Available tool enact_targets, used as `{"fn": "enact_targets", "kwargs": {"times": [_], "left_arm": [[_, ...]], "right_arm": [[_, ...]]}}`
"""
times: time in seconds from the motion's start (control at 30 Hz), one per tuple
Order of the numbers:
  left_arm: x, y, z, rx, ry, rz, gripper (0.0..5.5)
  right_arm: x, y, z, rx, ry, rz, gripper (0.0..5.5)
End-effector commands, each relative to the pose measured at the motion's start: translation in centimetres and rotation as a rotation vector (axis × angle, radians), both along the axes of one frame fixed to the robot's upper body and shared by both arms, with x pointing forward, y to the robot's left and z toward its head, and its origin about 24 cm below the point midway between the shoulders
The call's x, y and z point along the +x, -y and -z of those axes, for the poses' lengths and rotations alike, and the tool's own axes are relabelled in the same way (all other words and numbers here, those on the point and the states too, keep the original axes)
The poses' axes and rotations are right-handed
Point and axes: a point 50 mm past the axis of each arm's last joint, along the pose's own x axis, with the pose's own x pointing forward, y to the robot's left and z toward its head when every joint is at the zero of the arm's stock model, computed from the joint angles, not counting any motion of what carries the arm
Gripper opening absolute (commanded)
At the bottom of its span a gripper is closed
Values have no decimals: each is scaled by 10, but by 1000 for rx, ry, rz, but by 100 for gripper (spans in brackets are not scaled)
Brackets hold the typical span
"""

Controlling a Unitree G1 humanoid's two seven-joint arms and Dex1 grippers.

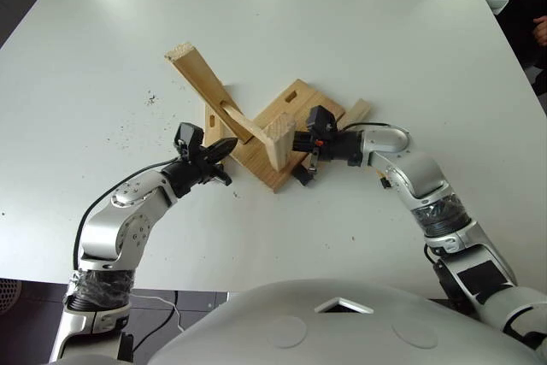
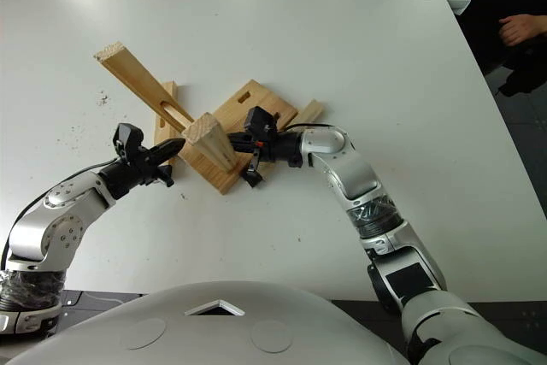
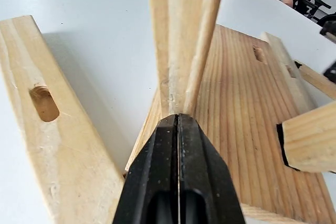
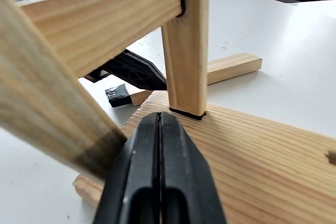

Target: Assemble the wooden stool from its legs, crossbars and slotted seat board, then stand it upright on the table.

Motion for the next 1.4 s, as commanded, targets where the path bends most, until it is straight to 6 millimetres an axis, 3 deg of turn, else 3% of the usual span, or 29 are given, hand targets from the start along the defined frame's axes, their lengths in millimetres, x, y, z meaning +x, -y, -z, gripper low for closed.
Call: {"fn": "enact_targets", "kwargs": {"times": [0.03, 0.13, 0.3, 0.43, 0.53, 0.63, 0.73, 0.8, 0.93, 1.03, 1.27, 1.4], "left_arm": [[13, 4, -5, 16, 35, -2, 0], [25, 6, -4, 25, 46, 4, 0], [46, 2, -1, 65, 68, -32, 0], [51, -13, -6, 77, 96, -114, 0], [34, -28, -16, 7, 102, -162, 0], [5, -31, -30, -107, 115, -105, 0], [-17, -32, -42, -156, 99, -11, 0], [-29, -27, -47, -158, 55, 101, 0], [-50, -11, -39, -95, -83, 305, 0], [-60, 1, -25, -75, -160, 393, 0], [-74, 16, -4, -62, -226, 445, 0], [-70, 19, 9, -10, -247, 438, 0]], "right_arm": [[-15, -10, -3, 17, -31, -57, 3], [-20, -19, -7, 47, -63, -59, 3], [-11, -27, -8, 46, -67, 4, 3], [0, -2, -13, 16, -7, 83, 3], [15, 30, -23, -28, 70, 159, 3], [44, 53, -21, -120, 145, 278, 3], [71, 64, -9, -211, 174, 369, 3], [78, 68, 2, -271, 171, 371, 3], [78, 76, 20, -379, 175, 312, 3], [74, 86, 20, -411, 194, 260, 3], [69, 88, 3, -379, 219, 107, 3], [71, 81, 6, -356, 198, 94, 3]]}}
